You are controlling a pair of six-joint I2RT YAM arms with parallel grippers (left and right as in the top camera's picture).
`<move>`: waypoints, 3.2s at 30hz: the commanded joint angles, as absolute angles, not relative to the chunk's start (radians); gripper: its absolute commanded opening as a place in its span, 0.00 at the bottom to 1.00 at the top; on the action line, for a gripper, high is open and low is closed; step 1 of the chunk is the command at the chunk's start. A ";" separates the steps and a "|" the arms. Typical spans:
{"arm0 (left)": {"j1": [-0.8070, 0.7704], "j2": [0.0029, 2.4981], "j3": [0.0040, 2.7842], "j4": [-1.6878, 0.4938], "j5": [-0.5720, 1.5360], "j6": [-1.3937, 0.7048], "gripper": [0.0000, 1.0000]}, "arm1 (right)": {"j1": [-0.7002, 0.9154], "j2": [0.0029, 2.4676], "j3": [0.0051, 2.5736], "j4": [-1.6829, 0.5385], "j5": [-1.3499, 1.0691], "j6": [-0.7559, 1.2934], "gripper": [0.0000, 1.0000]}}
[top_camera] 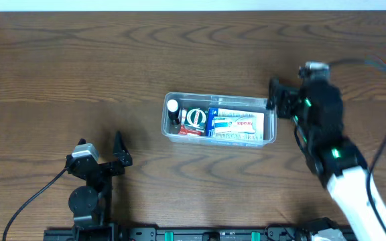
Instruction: Pack container
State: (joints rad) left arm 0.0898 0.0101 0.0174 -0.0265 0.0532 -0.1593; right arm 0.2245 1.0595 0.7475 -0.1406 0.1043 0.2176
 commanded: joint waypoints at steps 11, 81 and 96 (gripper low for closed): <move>0.094 0.005 0.004 -0.067 0.049 -0.150 0.98 | 0.061 0.513 0.262 0.042 -0.154 0.021 0.99; 0.094 0.005 0.004 -0.067 0.049 -0.150 0.98 | -0.002 0.006 0.006 -0.061 -0.147 0.021 0.99; 0.094 0.005 0.004 -0.067 0.049 -0.150 0.98 | -0.002 0.006 0.006 -0.061 -0.147 0.021 0.99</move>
State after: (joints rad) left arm 0.0898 0.0101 0.0177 -0.0269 0.0532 -0.1593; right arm 0.0040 0.0147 0.0093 -0.0589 -0.1455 0.0391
